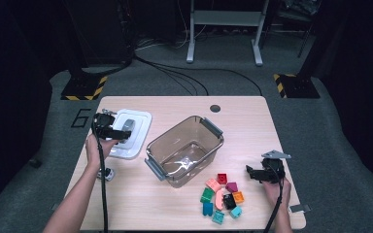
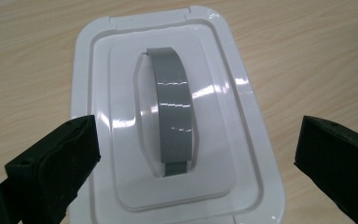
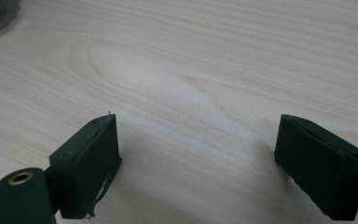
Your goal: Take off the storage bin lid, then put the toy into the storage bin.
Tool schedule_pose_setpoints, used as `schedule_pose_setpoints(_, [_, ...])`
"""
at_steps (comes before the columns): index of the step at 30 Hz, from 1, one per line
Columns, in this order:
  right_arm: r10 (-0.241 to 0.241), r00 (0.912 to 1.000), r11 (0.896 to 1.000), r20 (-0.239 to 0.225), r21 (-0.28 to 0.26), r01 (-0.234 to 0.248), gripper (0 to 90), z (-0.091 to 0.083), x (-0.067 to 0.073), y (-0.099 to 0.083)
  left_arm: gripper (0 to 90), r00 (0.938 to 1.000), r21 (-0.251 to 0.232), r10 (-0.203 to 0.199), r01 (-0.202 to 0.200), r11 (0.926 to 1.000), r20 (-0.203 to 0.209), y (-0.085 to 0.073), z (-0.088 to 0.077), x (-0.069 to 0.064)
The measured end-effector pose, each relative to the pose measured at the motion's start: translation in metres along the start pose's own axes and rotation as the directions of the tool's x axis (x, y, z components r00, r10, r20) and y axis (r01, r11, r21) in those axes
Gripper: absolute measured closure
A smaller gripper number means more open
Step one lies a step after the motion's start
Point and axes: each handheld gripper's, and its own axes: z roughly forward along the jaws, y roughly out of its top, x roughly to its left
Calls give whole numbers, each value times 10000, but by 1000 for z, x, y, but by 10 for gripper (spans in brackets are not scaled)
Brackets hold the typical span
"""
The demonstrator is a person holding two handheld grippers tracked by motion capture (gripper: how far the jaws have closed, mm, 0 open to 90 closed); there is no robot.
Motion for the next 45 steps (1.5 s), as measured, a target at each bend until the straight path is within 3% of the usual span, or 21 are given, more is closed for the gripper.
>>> schedule_pose_setpoints(9, [-5, 10000, 10000, 1, -6, 5, 129, 0, 0, 0, 0, 9977, -246, 620, -613, 9978, 289, -20, -26, -9])
schedule_pose_setpoints(17, [1, 10000, 10000, 12, -1, -1, 130, 0, 0, 0, 4, 9959, -597, 897, -889, 9942, 106, -43, -46, -15])
schedule_pose_setpoints(29, [12, 10000, 10000, 25, -2, -12, 130, 0, 0, 0, 16, 9981, -990, 589, -602, 9933, -160, -85, -71, -16])
schedule_pose_setpoints(41, [83, 10000, 10000, 31, 4, -83, 130, 0, 0, 0, 38, 9978, -287, 458, -472, 9985, -477, -124, -57, -16])
schedule_pose_setpoints(45, [79, 10000, 10000, 27, 7, -79, 129, 0, 0, 0, 35, 9983, -86, 192, -198, 9998, -558, -134, -49, -14])
